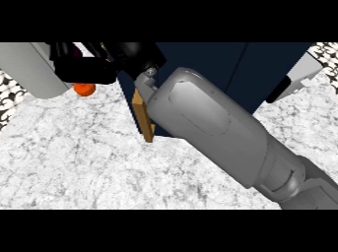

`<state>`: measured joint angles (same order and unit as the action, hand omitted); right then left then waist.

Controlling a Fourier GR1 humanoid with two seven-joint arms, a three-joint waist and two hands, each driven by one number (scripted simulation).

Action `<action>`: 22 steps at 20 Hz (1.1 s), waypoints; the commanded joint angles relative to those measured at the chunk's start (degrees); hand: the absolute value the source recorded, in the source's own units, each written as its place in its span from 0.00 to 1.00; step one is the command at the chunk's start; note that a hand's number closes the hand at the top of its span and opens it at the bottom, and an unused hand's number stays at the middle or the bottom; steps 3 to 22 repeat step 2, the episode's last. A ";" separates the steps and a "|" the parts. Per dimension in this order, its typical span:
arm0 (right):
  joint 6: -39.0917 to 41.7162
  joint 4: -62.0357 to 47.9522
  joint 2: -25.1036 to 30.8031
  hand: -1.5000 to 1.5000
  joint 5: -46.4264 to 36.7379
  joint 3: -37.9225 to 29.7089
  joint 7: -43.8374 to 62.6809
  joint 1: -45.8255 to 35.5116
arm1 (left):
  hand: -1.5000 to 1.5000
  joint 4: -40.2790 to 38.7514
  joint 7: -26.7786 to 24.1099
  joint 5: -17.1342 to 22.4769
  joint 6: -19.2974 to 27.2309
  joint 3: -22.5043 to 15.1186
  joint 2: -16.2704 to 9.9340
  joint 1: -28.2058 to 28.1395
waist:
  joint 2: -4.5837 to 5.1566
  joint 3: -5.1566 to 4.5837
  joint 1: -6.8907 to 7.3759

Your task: Pick up the wine, place it into the cabinet and close the cabinet

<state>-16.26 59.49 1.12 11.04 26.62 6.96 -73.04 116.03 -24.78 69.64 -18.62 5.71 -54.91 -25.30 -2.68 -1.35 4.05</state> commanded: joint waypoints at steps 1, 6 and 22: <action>-2.07 -10.79 5.66 1.00 -0.99 -3.56 0.66 4.18 | 1.00 0.34 0.53 0.04 0.60 -0.07 -0.08 0.41 | 4.67 1.20 -1.64; -1.63 -10.47 5.82 1.00 -0.59 -3.93 0.75 4.01 | 1.00 -0.02 0.26 -0.64 0.85 -0.88 0.59 0.56 | 4.72 1.15 -2.24; -1.63 -10.47 5.82 1.00 -0.59 -3.93 0.75 4.01 | 1.00 -0.02 0.26 -0.64 0.85 -0.88 0.59 0.56 | 4.72 1.15 -2.24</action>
